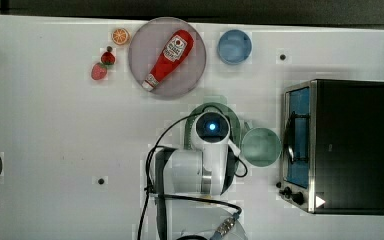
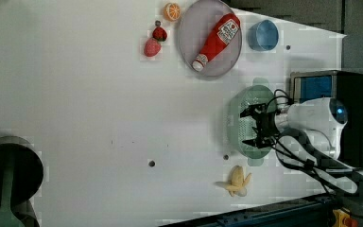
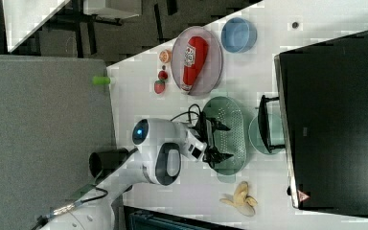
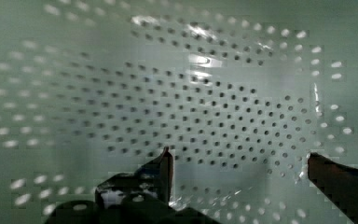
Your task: Drag strainer right to left.
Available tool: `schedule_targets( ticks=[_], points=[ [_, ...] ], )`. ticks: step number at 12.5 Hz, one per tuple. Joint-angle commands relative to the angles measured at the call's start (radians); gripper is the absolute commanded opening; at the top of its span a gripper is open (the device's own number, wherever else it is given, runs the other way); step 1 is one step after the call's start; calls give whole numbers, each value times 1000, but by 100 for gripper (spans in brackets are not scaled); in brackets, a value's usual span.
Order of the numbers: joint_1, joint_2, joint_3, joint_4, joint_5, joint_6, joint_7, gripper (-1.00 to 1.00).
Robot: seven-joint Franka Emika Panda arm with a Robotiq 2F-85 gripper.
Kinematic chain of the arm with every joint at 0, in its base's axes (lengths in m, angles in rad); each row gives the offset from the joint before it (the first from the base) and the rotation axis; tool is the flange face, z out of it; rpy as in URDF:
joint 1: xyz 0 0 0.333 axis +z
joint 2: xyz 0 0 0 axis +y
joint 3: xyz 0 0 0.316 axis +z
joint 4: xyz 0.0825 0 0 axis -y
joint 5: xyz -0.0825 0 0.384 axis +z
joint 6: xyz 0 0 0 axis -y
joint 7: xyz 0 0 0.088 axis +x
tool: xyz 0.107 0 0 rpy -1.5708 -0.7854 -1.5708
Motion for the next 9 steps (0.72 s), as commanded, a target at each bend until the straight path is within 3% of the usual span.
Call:
schedule_targets(
  ticks=[1,9],
  points=[
    [22,-19,25,2,8,99,137,100],
    [106,-16,72,-5,22,99,225,100]
  ],
)
